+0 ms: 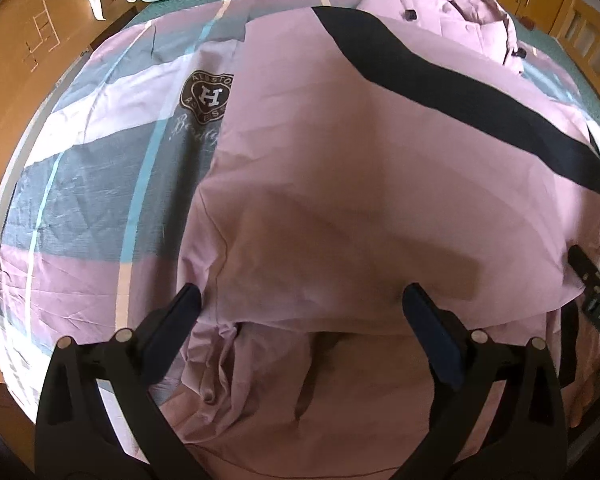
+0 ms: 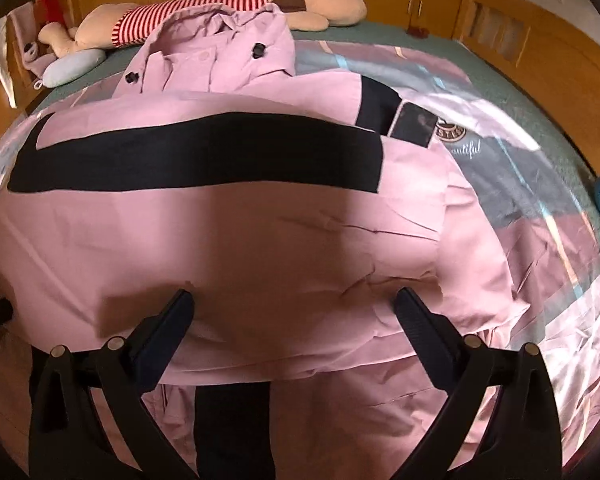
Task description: Fold large clothes
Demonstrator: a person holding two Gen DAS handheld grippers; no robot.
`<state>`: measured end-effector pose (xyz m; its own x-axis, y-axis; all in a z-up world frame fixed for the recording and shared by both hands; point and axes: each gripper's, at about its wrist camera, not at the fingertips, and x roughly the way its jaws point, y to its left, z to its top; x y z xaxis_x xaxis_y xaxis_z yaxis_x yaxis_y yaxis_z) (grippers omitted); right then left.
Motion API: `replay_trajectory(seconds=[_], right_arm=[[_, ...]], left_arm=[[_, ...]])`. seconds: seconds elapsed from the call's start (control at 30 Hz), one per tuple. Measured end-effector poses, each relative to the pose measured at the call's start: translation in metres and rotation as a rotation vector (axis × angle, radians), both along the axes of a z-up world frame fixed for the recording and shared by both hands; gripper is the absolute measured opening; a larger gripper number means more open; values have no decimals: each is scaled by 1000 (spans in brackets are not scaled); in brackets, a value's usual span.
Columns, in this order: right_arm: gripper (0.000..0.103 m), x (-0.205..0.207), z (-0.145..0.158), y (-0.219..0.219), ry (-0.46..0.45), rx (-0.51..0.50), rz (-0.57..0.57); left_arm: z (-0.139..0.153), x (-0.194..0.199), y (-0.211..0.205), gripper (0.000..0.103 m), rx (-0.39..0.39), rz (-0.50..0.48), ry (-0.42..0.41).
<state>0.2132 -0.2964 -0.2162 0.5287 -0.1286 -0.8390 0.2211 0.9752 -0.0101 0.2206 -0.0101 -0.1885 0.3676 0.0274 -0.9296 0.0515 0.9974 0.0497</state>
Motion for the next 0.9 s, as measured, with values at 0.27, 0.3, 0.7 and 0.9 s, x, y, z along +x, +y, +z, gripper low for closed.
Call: replay_trajectory(seconds=[0.27, 0.3, 0.7, 0.9], right_arm=[[102, -3, -3, 3, 5, -13, 2], [102, -2, -3, 3, 7, -13, 2], [102, -12, 29, -6, -177, 39, -22], [102, 5, -3, 21, -10, -41, 77]], left_arm=[[-2, -1, -4, 101, 22, -8, 7], [-3, -1, -5, 101, 23, -7, 7], [-3, 0, -6, 101, 27, -7, 12], [1, -3, -9, 101, 7, -9, -18]])
